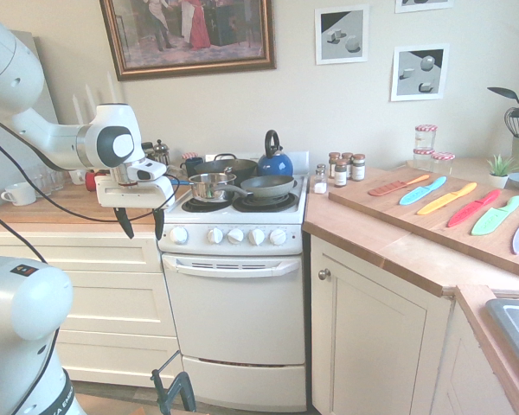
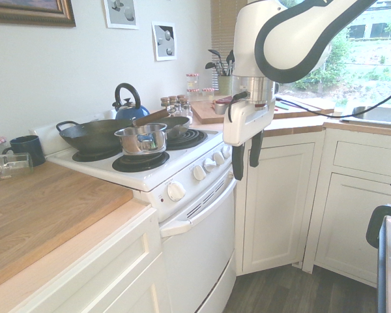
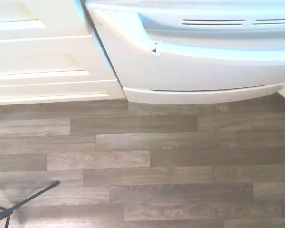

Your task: Open the oven

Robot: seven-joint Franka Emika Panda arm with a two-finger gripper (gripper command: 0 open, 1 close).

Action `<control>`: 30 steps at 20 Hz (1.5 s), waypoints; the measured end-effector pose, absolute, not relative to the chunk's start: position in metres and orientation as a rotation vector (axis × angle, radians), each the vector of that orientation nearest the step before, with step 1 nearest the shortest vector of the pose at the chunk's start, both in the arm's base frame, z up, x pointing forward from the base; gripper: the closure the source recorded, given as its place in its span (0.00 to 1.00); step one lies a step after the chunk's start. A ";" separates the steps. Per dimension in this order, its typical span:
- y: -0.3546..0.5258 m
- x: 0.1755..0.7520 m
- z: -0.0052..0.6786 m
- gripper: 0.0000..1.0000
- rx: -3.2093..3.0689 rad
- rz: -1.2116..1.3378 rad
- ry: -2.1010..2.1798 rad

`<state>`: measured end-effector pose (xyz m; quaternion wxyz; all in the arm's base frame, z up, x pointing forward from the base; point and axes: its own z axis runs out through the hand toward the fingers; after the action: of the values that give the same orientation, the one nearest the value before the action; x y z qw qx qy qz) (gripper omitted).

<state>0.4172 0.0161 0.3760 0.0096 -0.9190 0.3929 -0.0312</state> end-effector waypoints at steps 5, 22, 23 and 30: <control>0.008 0.415 0.348 0.00 -2.890 0.047 1.265; -0.080 0.586 0.209 0.00 -2.850 -0.265 1.304; -0.081 0.591 0.207 0.00 -2.849 -0.234 1.306; -0.099 0.598 0.165 0.00 -2.862 -0.078 1.245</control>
<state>0.5979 -0.0989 0.1653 0.0097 -0.9167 0.3987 -0.0250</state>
